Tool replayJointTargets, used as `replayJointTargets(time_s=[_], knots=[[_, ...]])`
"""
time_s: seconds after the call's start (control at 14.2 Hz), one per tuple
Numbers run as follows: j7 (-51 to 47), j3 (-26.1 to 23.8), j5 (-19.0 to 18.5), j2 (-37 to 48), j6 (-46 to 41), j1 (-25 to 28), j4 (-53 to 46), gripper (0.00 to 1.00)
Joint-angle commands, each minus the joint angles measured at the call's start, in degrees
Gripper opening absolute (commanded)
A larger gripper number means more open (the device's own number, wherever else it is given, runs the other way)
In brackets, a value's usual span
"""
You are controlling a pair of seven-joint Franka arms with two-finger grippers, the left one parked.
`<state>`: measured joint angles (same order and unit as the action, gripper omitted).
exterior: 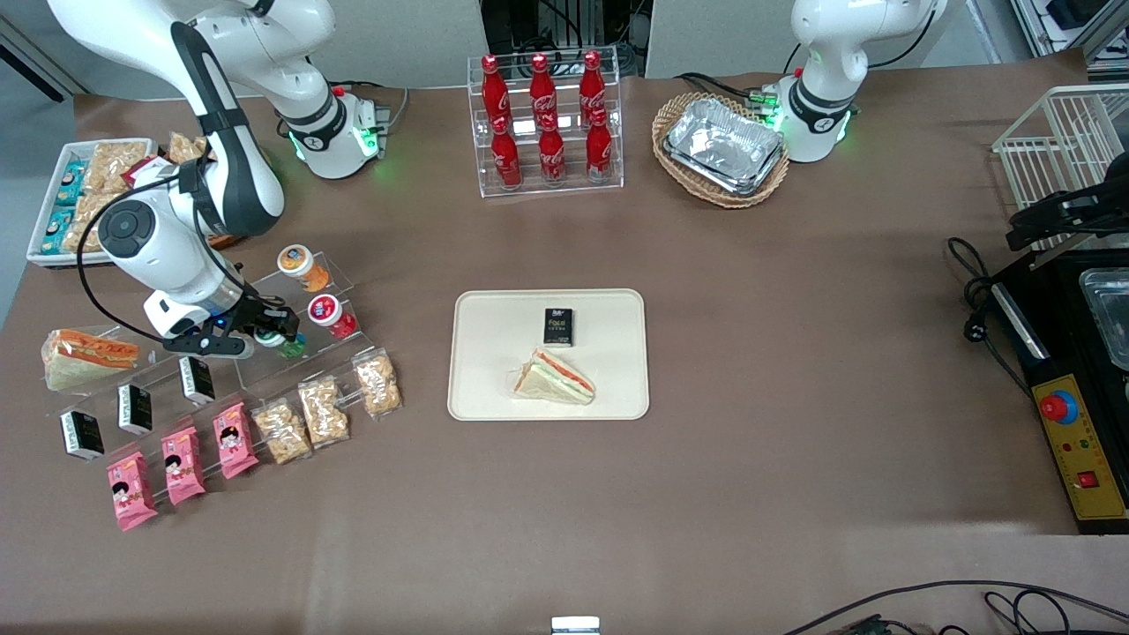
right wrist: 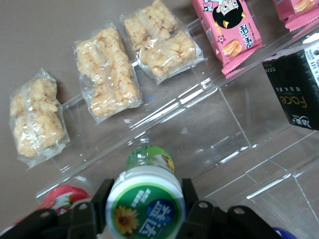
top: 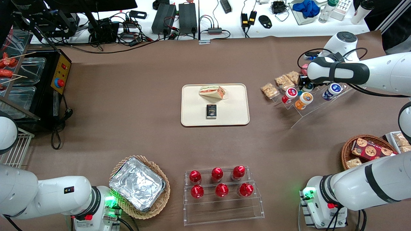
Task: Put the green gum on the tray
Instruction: 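Close the right gripper on the green-labelled gum bottle's cap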
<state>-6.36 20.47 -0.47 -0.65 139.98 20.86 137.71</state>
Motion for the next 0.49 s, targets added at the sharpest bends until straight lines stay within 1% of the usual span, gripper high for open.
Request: replayJointTargets(time_s=[0.0, 0.14, 0.28, 0.42], knots=[[-0.67, 0.18, -0.32, 0.73, 1.00, 0.41, 0.72, 0.31], [-0.50, 0.18, -0.32, 2.04, 0.30, 0.41, 0.37, 0.19], [0.03, 0.27, -0.32, 4.15, -1.89, 0.33, -0.85, 0.18], [0.03, 0.18, -0.84, 6.26, -6.89, 0.33, -3.22, 0.18]])
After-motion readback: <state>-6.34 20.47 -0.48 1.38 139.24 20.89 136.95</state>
